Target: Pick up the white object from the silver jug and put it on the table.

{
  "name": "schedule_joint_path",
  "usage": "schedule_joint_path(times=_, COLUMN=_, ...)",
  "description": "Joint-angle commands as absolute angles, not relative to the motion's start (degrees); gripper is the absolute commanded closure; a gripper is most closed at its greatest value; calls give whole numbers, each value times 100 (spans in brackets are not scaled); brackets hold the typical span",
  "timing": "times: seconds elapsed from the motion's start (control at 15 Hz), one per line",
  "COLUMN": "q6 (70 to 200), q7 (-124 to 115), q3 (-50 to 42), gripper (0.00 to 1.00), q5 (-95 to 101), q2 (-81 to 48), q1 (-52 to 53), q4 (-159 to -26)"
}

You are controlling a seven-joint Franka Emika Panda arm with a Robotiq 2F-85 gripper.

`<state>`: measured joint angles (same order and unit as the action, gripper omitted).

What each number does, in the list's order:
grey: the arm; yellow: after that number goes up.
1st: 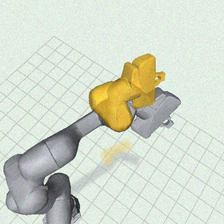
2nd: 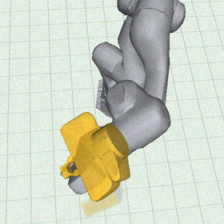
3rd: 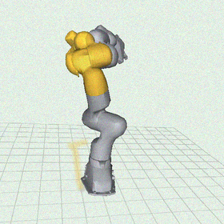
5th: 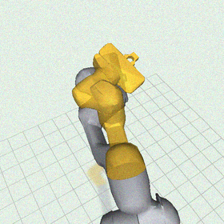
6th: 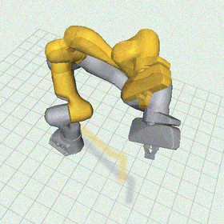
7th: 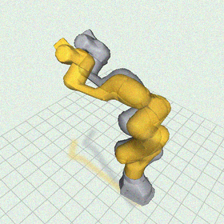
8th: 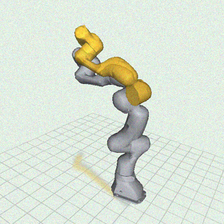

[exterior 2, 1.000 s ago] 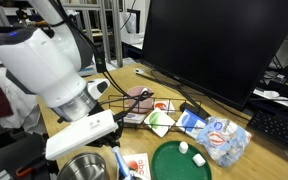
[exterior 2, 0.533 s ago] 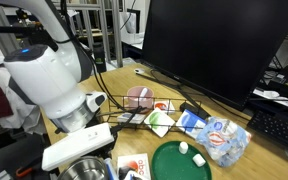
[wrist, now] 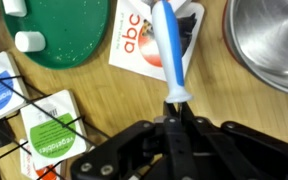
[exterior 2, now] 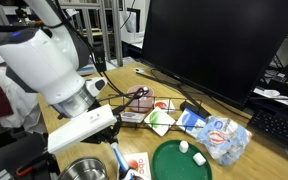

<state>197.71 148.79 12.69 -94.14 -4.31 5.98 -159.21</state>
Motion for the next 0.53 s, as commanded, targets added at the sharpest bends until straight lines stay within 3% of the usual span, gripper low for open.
schedule_joint_path(times=0.0, q6=19605, q7=14933, q3=1382, gripper=98, q5=-9439, q2=-56, q1=690, q4=-15910)
schedule_joint_path(times=0.47, q6=18498, q7=14923, q3=1205, gripper=98, q5=-8746, q2=521, q1=639, q4=-15889)
